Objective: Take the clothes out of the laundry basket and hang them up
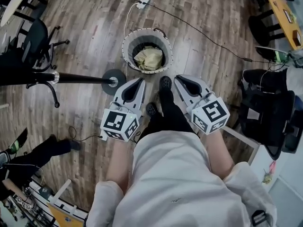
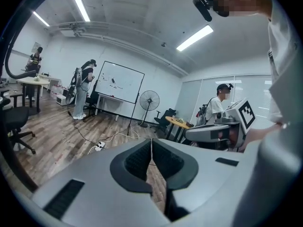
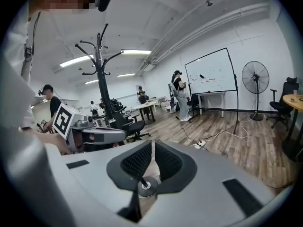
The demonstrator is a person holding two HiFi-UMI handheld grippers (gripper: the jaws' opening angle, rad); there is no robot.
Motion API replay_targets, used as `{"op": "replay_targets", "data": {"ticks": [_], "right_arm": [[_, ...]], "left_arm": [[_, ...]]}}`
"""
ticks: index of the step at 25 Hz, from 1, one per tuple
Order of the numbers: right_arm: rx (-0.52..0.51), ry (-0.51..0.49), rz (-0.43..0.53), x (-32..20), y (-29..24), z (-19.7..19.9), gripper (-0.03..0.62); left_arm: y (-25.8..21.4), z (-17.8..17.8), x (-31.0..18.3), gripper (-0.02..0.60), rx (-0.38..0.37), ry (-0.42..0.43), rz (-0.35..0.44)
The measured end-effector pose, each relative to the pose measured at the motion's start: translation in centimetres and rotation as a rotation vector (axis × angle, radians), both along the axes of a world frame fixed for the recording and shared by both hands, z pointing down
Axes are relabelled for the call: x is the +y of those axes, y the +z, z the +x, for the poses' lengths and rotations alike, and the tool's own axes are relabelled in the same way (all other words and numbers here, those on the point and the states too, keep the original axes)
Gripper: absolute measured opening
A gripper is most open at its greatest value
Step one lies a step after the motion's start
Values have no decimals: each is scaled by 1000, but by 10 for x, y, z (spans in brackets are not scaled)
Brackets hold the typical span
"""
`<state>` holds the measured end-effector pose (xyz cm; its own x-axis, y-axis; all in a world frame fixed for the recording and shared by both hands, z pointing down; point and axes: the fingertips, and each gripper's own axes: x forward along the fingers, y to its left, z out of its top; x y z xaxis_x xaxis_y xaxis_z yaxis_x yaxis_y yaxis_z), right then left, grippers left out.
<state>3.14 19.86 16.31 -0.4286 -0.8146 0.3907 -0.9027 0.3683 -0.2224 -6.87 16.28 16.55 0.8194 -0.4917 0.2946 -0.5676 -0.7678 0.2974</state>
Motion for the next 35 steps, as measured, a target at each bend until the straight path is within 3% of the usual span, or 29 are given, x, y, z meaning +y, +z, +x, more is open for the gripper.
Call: {"op": "replay_targets", "data": {"ticks": [8, 23, 31, 35], "right_arm": [[-18, -63, -58, -40, 21, 9, 44], [4, -217, -166, -134, 71, 41, 101], [-4, -330, -225, -148, 107, 38, 112], [6, -377, -249, -157, 128, 34, 115]], "left_arm": [[18, -1, -36, 23, -44, -62, -35], [64, 46, -102, 26, -132, -116, -140], [97, 60, -118, 86, -195, -167, -181], [112, 63, -124, 95, -193, -189, -198]]}}
